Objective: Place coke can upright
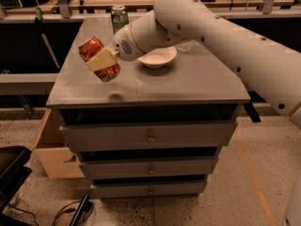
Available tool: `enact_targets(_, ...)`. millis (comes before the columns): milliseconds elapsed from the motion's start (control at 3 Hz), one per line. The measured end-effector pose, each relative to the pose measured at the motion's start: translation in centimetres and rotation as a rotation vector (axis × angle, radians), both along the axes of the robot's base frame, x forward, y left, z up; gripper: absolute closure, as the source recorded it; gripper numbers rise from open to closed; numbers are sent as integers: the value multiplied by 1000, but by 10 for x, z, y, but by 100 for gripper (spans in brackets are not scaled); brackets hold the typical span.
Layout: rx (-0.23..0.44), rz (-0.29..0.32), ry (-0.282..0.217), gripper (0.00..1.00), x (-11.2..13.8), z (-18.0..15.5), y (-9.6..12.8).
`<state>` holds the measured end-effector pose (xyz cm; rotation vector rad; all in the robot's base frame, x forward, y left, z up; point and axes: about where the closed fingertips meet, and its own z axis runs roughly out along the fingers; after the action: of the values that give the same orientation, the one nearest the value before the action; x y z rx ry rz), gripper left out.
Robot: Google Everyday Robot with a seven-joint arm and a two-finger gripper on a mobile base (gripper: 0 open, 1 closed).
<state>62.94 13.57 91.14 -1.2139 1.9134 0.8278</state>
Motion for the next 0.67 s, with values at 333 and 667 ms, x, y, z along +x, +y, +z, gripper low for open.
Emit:
enact_targets(333, 144, 40, -68, 100, 2, 5, -1)
enact_targets(667, 261, 74, -113, 100, 1, 1, 1)
